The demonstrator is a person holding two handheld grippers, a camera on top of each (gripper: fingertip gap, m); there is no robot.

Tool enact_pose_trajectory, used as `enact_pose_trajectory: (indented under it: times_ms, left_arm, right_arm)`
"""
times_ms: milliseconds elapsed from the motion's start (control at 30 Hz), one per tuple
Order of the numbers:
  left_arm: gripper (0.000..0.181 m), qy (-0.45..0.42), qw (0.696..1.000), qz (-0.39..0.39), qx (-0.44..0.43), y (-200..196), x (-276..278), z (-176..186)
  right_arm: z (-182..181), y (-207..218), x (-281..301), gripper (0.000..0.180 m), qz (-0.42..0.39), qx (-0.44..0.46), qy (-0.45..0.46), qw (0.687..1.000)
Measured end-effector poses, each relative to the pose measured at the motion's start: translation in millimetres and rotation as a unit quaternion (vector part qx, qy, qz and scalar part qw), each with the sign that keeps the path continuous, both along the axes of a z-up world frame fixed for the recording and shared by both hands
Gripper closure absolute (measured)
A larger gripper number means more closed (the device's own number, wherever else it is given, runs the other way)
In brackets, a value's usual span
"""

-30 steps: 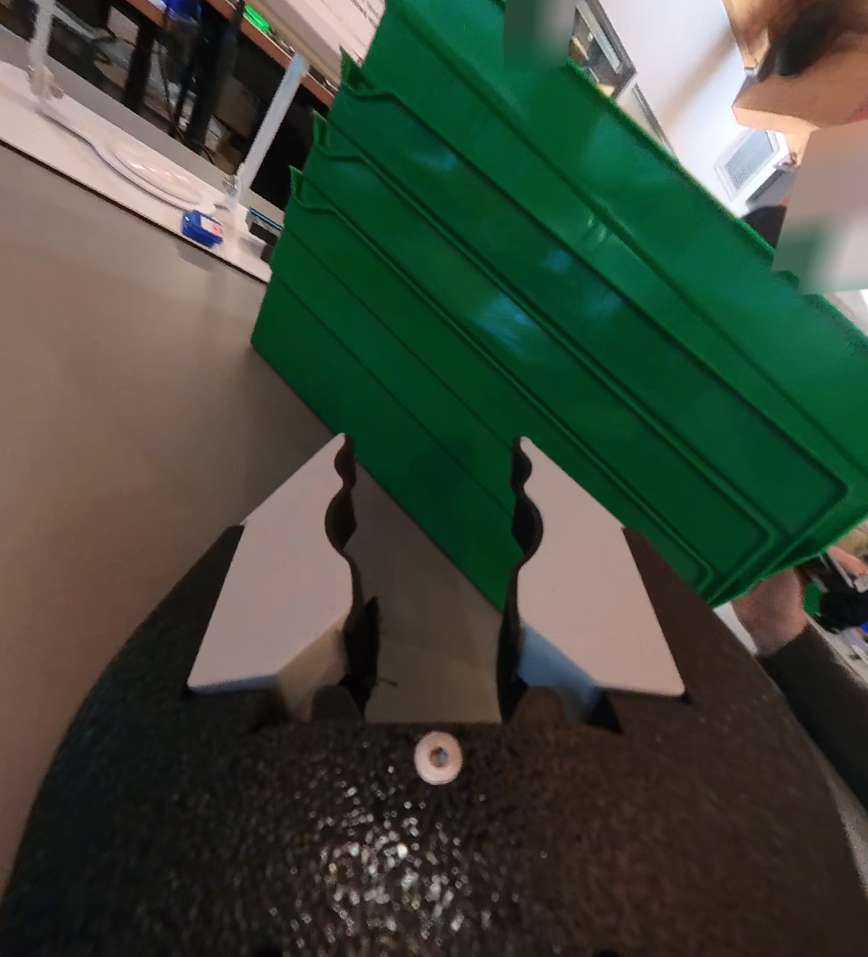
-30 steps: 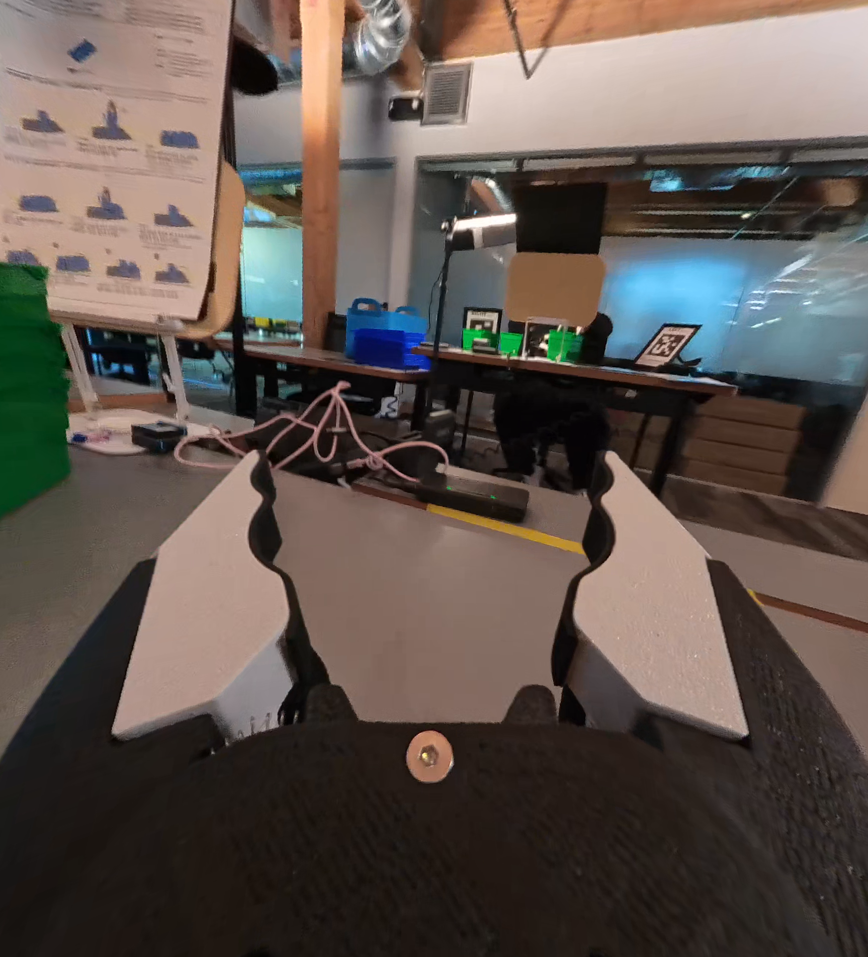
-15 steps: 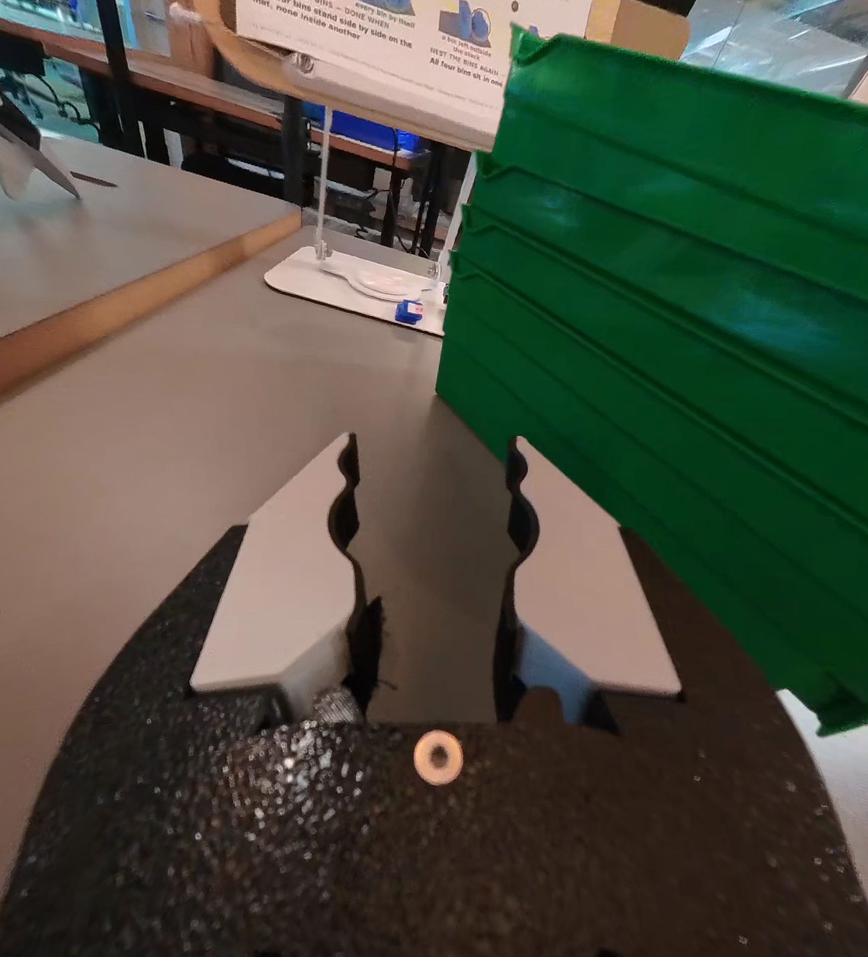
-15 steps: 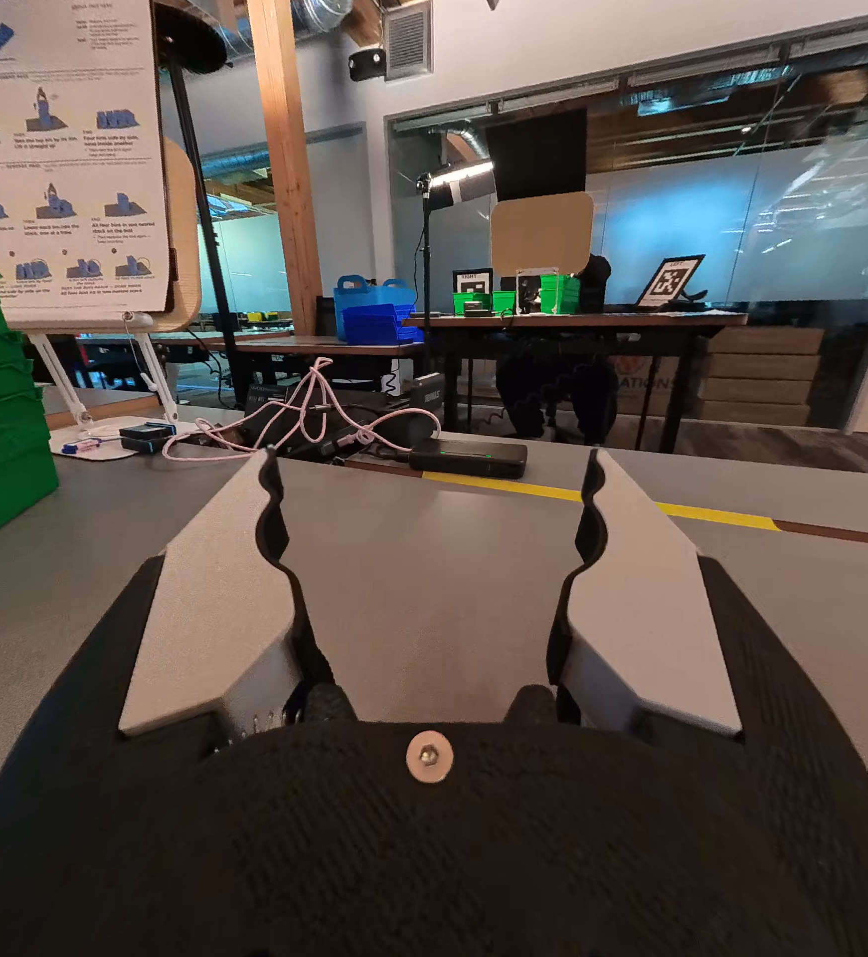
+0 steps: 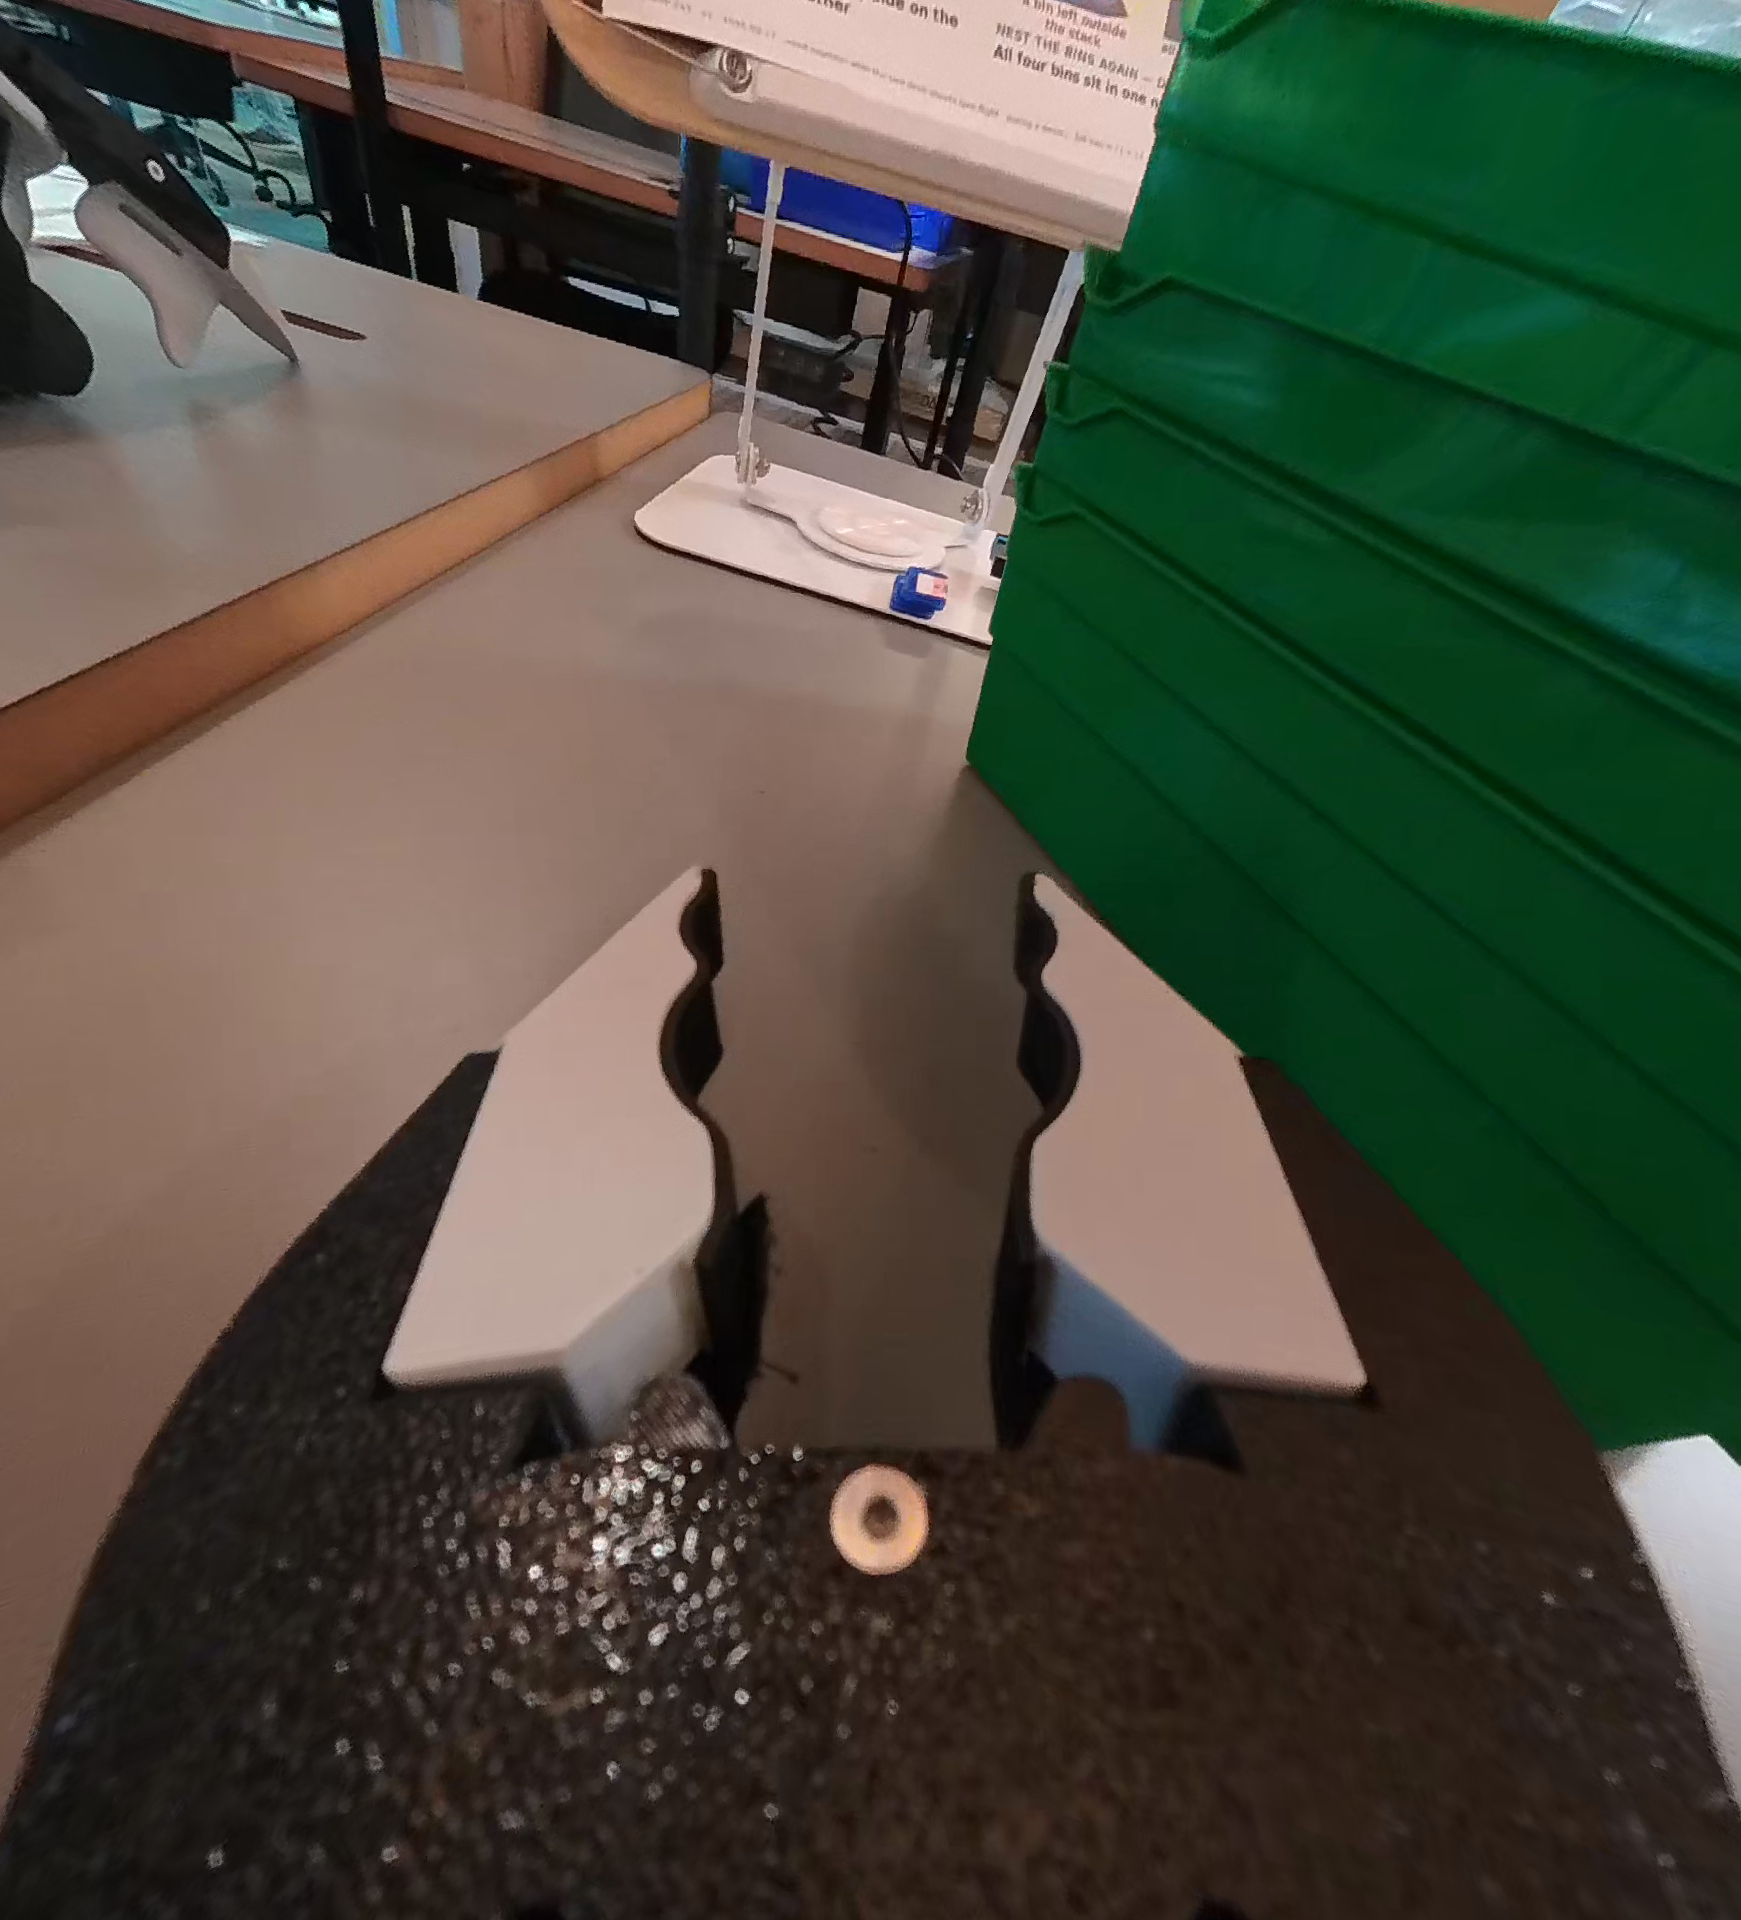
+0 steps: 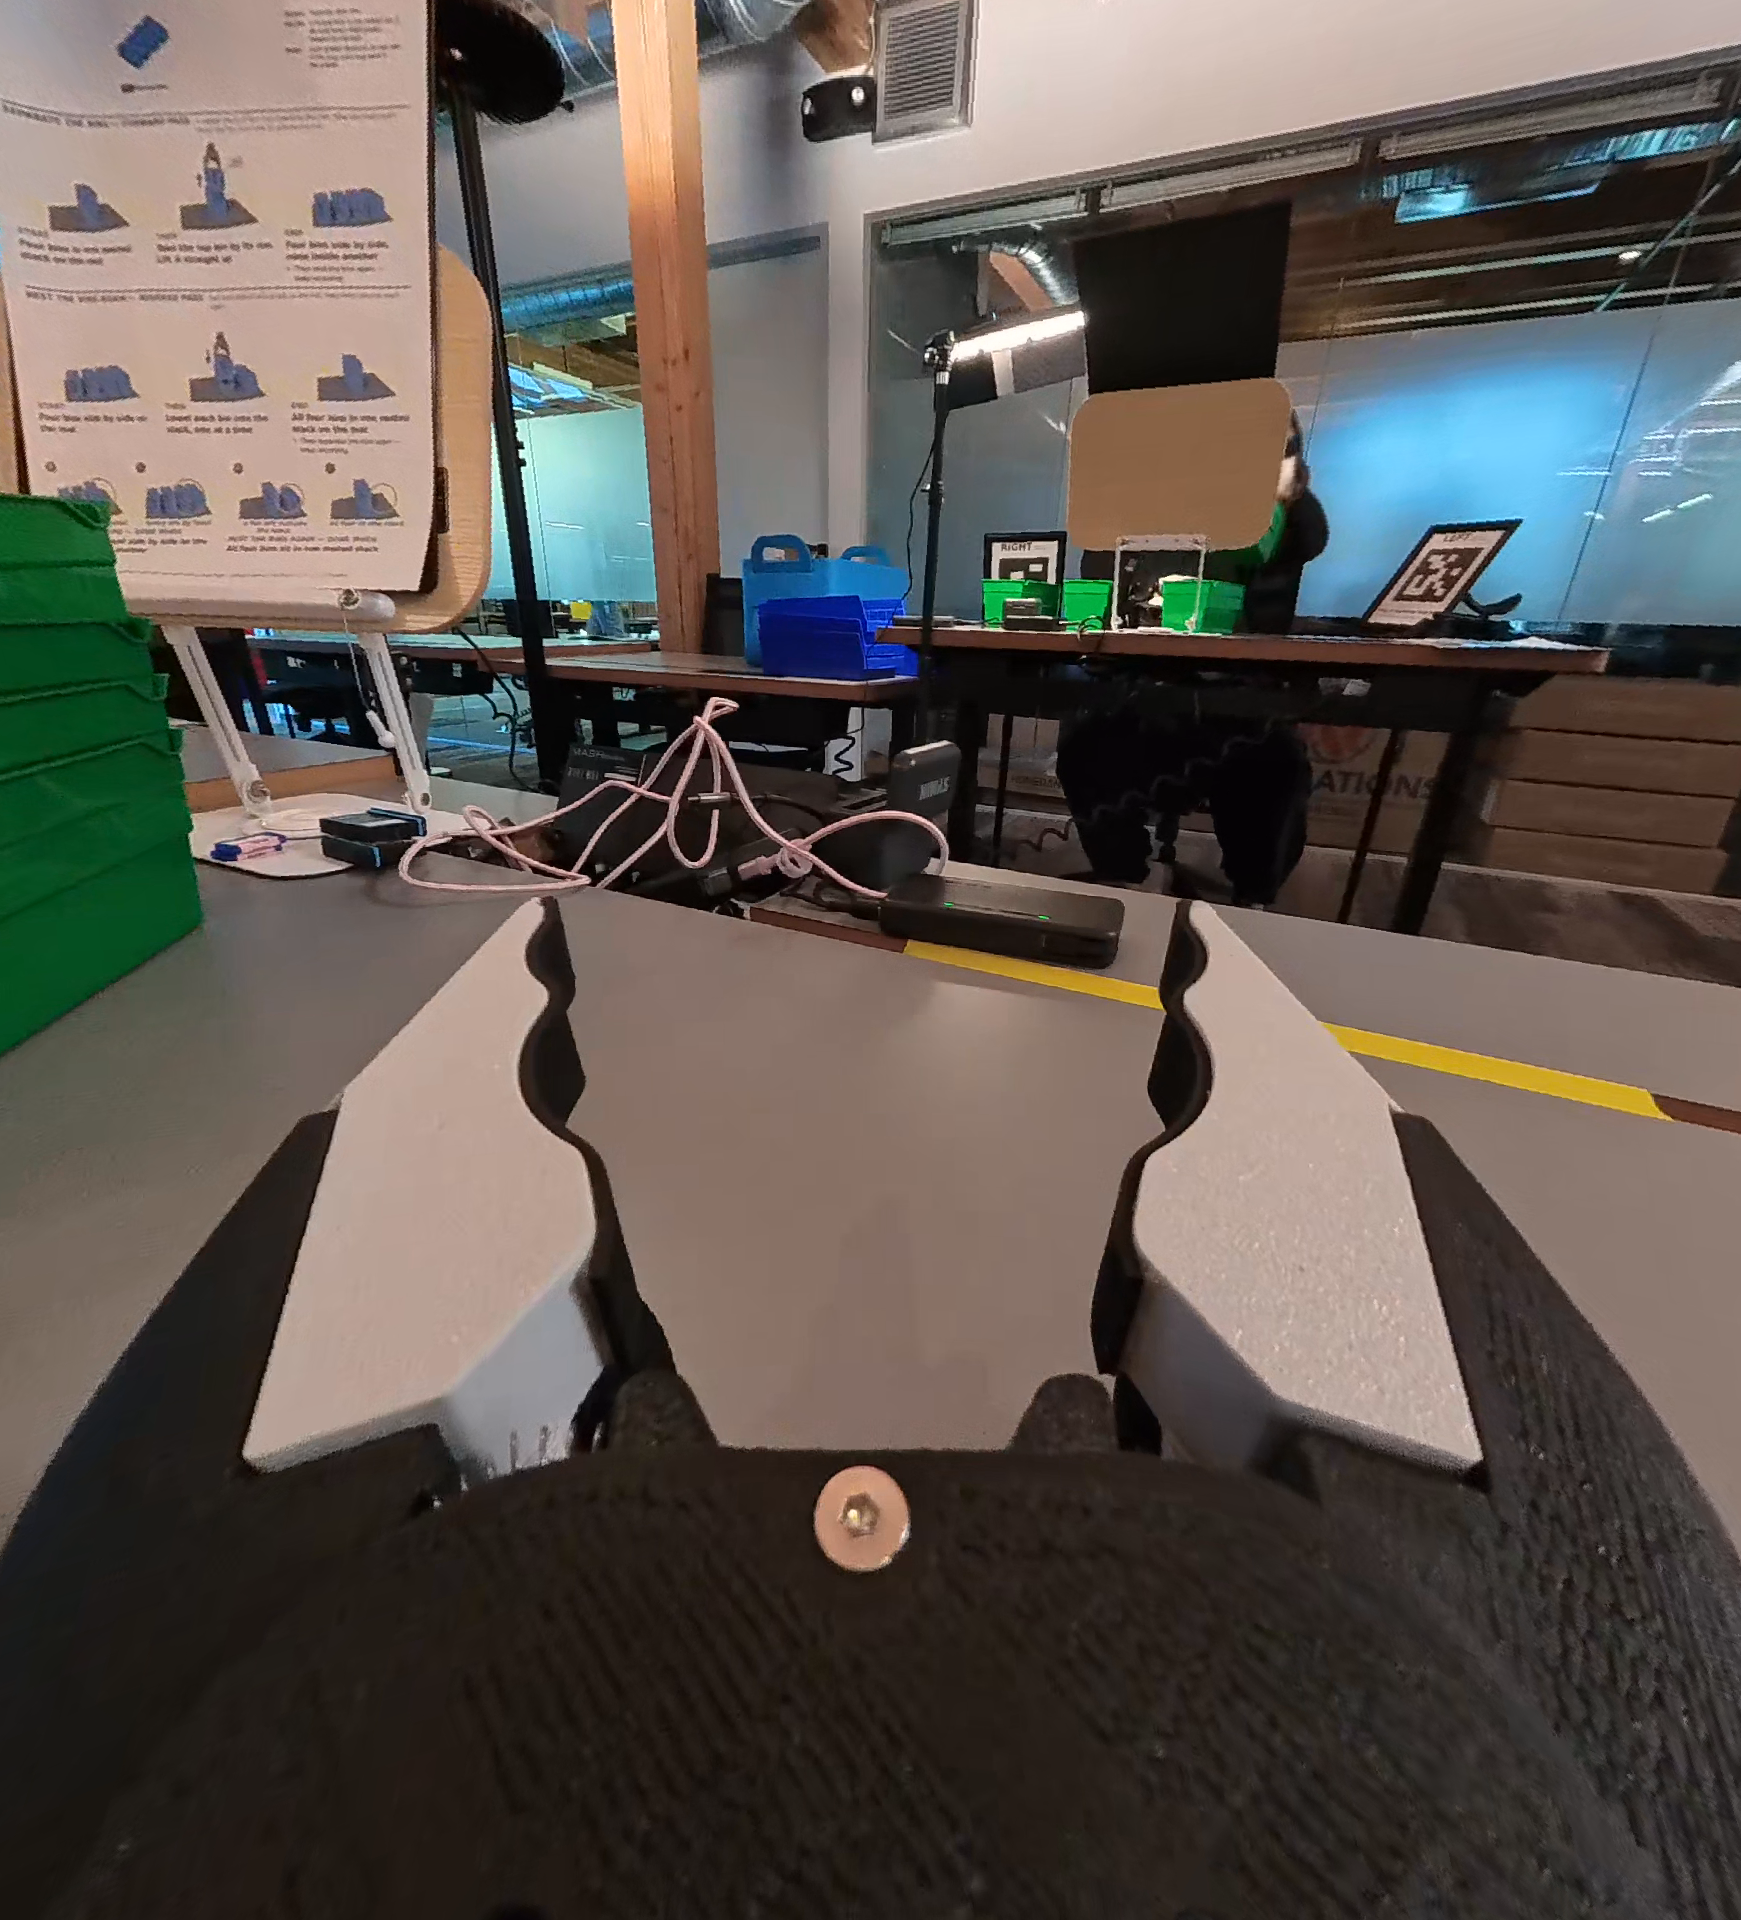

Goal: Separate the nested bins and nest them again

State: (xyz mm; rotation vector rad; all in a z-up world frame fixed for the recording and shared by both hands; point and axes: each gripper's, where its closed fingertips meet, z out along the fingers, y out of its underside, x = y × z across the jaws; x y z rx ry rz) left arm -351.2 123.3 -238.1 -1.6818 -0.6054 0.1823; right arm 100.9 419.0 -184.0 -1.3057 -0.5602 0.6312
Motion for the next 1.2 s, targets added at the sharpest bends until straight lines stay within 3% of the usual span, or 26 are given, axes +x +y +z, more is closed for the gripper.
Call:
enact_pose_trajectory:
  times_ms: [333,467,667,833,900,933,1033,1133,1200]
  left_arm:
    - [0.12,-0.008,1.0,-0.002,0.008,4.5,1.3,1.8]
    - [0.077,0.065,0.992,-0.038,0.102,7.3,27.1,50.8]
    - [0.047,0.101,0.976,-0.039,0.188,-9.2,96.0,115.4]
    - [0.022,0.034,0.986,-0.132,0.097,35.0,125.9,166.7]
    - [0.022,-0.039,0.973,-0.2,0.108,62.9,138.6,199.7]
    - [0.022,-0.052,0.976,-0.201,0.064,78.8,133.8,202.7]
    - [0.021,-0.078,0.977,-0.159,-0.118,122.3,107.0,180.5]
    - [0.021,-0.164,0.937,-0.138,-0.274,142.1,102.5,139.0]
    - [0.021,-0.203,0.915,-0.13,-0.325,150.2,105.6,123.3]
  right_arm:
    - [2.7,-7.7,-11.3,0.07,0.036,0.004,0.015,0.999]
    - [3.0,-17.4,-24.3,0.07,0.091,-0.022,0.041,0.995]
    - [13.5,-41.8,-33.4,0.07,0.147,0.033,0.02,0.988]
    - [15.5,-44.6,-28.1,0.071,0.173,0.1,-0.025,0.98]
    - [13.0,-38.6,-23.1,0.071,0.179,0.102,-0.033,0.978]
    - [12.4,-34.7,-19.5,0.071,0.179,0.099,-0.034,0.978]
    - [12.7,-24.2,-6.4,0.071,0.173,0.092,-0.028,0.98]
    - [11.6,-19.5,3.7,0.072,0.172,0.09,-0.03,0.981]
    - [10.2,-21.0,8.3,0.071,0.177,0.095,-0.038,0.979]
